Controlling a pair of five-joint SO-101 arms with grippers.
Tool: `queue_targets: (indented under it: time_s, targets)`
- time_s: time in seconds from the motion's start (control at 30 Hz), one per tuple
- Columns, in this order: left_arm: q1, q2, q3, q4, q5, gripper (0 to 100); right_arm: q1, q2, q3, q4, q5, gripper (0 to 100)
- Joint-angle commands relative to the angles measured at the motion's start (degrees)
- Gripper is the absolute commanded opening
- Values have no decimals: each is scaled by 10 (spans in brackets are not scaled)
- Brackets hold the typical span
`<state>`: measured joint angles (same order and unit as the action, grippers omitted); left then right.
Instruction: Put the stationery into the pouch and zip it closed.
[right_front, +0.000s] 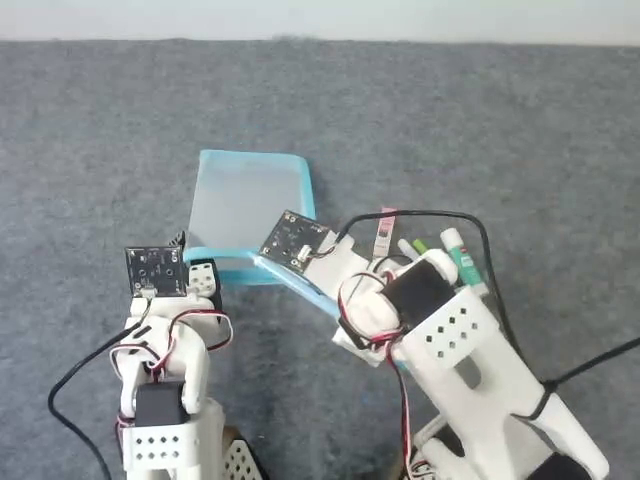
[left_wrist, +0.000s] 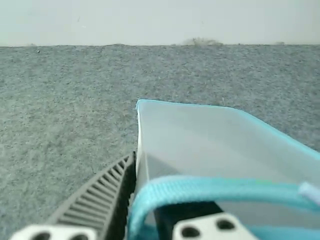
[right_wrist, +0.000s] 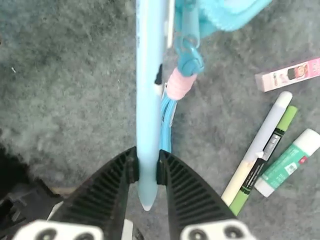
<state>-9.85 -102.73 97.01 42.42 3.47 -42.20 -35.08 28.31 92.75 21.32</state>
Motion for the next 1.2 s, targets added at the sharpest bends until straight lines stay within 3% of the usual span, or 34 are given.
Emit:
queue_targets:
  time_s: [0.0, 0.2, 0.57, 0.93, 1.17]
  targets:
    - [-1, -6, -5, -21, 0, 12, -6, 0, -4, -19, -7, 7]
    - [-1, -6, -5, -22, -14, 12, -7, 37, 0, -18, -5, 7]
    - [-1, -6, -5, -21, -15, 12, -29, -7, 24, -12, 62, 7]
    - [-1, -6, -5, -21, -15, 12, -3, -9, 38, -39, 14, 7]
    - [-1, -6, -5, -22, -16, 12, 0, 90, -68, 6, -13, 7]
